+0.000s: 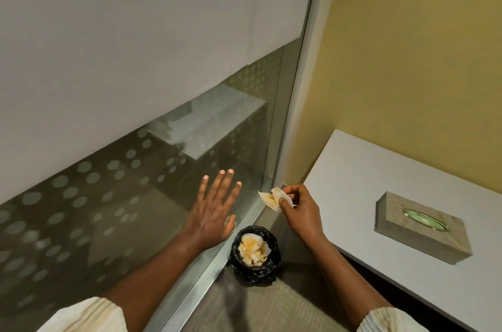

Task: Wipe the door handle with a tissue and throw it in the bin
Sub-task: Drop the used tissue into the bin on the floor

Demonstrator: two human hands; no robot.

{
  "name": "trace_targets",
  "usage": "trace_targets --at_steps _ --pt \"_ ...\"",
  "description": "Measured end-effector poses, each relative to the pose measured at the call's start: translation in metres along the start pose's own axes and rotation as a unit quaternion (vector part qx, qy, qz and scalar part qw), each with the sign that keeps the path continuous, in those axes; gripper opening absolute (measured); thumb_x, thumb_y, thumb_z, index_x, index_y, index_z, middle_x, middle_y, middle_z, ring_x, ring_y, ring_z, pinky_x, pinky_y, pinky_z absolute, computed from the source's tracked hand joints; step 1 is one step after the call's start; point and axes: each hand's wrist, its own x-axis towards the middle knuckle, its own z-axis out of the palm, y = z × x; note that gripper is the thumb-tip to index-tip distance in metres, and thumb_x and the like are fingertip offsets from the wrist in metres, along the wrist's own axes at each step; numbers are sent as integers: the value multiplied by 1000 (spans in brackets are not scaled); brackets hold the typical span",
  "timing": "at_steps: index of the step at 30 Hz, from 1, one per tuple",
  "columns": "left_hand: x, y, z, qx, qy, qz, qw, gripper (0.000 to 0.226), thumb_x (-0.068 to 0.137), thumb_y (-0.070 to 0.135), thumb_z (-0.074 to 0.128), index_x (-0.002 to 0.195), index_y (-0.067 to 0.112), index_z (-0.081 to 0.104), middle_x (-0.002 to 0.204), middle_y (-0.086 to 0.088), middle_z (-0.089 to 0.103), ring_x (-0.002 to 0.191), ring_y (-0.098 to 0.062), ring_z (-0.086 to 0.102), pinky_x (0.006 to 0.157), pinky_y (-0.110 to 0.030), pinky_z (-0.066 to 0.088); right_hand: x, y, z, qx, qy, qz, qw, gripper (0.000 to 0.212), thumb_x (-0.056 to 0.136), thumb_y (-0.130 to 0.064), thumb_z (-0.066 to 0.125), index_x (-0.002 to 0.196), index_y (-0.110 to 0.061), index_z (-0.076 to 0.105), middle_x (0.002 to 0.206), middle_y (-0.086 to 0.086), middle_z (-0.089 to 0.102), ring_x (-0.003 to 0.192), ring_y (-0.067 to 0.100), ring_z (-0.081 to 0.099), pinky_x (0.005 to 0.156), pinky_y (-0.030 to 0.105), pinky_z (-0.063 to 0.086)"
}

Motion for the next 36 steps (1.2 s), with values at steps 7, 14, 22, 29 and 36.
trace_targets --at_steps 7,14,22,29,36 --pt "7 -3 70 -9 -69 26 997 88 81 43 67 159 10 40 171 -23 16 158 -39 19 124 -63 13 32 44 26 -38 11 5 999 15 93 -20 68 97 -26 55 92 -10 63 82 10 64 69 31 57" --pt "3 17 148 -46 -100 21 994 85 85 42 68 159 10 40 171 -23 18 159 -38 17 126 -60 6 59 108 72 -113 -41 -16 993 13 92 -18 67 104 -20 71 105 -5 62 87 2 58 68 8 42" --pt "-28 49 288 -88 -134 -1 987 79 87 41 51 156 5 44 169 -25 23 156 -41 25 124 -63 13 97 250 150 -139 -83 57 985 26 91 -18 63 115 -14 72 117 7 64 106 21 63 97 37 52" --pt "-62 75 420 -106 -173 -7 979 81 78 36 69 150 3 52 160 -27 41 148 -43 41 121 -63 18 121 385 230 -217 -170 100 956 37 91 -15 55 126 -8 67 129 15 61 118 29 59 104 28 42" --pt "-92 85 542 -114 -205 -14 972 79 82 44 53 150 5 53 163 -25 36 153 -37 24 121 -60 15 144 502 308 -323 -288 70 899 49 96 -25 48 141 -4 45 146 16 38 128 37 51 107 39 42"
